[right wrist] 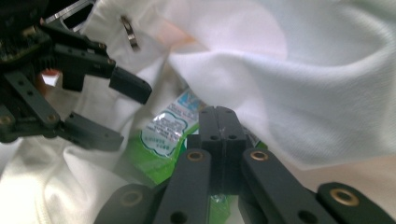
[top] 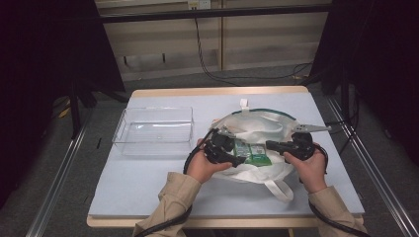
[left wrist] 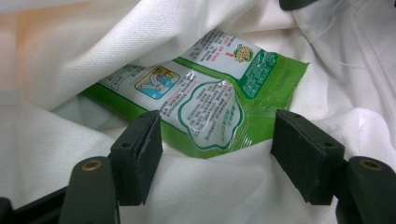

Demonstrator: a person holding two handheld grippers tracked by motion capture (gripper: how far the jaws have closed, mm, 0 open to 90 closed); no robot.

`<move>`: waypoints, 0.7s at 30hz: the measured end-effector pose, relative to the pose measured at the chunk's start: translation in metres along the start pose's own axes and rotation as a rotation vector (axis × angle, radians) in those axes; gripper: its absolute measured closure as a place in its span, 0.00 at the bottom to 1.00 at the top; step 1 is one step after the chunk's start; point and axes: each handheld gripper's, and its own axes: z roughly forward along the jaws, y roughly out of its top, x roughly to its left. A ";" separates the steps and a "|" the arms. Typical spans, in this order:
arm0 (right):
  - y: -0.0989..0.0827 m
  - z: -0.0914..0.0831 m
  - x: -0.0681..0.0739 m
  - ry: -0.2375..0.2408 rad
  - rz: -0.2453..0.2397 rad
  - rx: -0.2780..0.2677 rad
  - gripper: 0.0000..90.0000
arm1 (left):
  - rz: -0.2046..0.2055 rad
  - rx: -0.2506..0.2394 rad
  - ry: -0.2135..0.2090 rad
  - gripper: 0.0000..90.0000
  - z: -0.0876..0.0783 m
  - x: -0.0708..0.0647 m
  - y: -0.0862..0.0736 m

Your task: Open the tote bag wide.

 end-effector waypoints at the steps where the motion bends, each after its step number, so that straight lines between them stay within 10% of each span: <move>1: -0.001 0.002 0.001 0.011 -0.004 0.012 1.00 | -0.004 -0.003 0.000 0.37 0.000 0.000 0.000; 7: -0.004 0.006 0.008 0.073 -0.081 0.027 0.98 | 0.009 0.010 0.007 0.36 -0.002 0.001 0.001; 21: -0.015 0.010 0.019 0.051 -0.216 0.120 0.66 | 0.020 0.015 0.002 0.34 0.002 0.003 0.005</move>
